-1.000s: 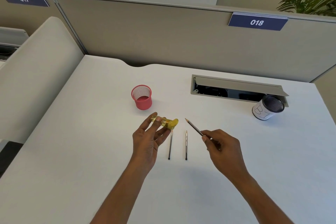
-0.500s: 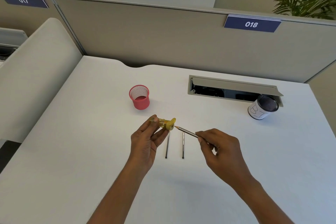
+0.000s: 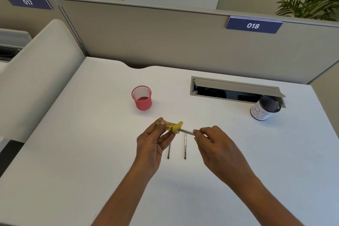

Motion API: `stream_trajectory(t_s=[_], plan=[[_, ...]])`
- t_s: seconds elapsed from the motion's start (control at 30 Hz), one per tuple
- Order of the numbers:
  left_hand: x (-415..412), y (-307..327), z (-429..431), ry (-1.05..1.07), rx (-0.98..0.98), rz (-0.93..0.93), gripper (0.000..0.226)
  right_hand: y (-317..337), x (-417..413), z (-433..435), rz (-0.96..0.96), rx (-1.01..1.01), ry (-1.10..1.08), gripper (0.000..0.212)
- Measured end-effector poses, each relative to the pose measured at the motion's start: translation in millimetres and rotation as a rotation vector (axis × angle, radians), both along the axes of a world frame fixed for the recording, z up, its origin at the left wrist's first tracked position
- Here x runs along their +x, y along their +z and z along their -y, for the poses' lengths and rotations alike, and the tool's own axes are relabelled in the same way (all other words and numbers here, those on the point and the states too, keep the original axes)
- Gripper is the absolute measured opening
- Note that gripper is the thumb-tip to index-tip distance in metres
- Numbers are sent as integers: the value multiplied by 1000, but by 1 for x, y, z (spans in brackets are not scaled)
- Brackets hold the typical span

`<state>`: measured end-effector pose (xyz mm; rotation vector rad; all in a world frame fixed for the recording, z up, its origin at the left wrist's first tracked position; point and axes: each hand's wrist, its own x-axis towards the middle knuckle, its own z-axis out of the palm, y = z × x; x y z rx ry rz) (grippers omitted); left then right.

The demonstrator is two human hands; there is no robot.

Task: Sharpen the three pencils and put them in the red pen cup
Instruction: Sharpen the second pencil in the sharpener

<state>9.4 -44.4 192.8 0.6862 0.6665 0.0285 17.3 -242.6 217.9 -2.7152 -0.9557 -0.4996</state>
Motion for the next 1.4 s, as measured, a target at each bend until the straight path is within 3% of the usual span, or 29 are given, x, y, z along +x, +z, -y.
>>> stream_trajectory(t_s=[0.2,0.37,0.47,0.53,0.6,0.67,0.73,0.8,0.83,0.87,0.93,0.97,1.03,1.1,1.23,1.3,1.33,1.4], plan=[[-4,5,-1,-11,8,12,16,2,-2,2,136,-127,99,41],[-6,9,1,-28,23,38,27,7,-3,-1,131,-192,70,45],[-6,8,1,-27,23,46,29,9,-4,-7,97,-197,15,37],[-6,7,0,-34,33,42,31,10,-4,-13,27,-149,-15,21],[-5,6,0,-37,42,39,33,10,-4,-18,-167,19,-71,11],[-4,6,-1,-39,59,45,33,13,3,-22,-518,312,-180,28],[-3,7,-3,-52,84,56,33,18,11,-21,-897,615,-317,29],[-3,8,-3,-70,99,61,33,25,14,-18,-1172,752,-386,27],[-3,8,-3,-70,94,61,33,26,14,-17,-1176,731,-367,26],[-3,8,-3,-64,82,60,33,25,13,-17,-1064,641,-324,24],[-1,9,-3,-36,50,54,33,18,9,-15,-590,382,-188,21],[0,9,-3,-23,40,49,33,14,7,-14,-390,216,-131,30],[1,8,-4,-10,44,40,32,4,4,-10,-123,-32,-29,41],[2,9,-4,-13,62,40,31,-2,1,-9,61,-114,63,36],[2,13,-4,-27,82,59,35,-6,0,-8,191,-84,66,48],[2,13,-6,-30,95,62,35,-10,0,-13,173,-92,32,33],[2,13,-7,-30,104,59,35,-12,0,-15,129,-52,14,28],[2,12,-10,-29,126,56,39,-11,1,-23,-131,161,-12,18]])
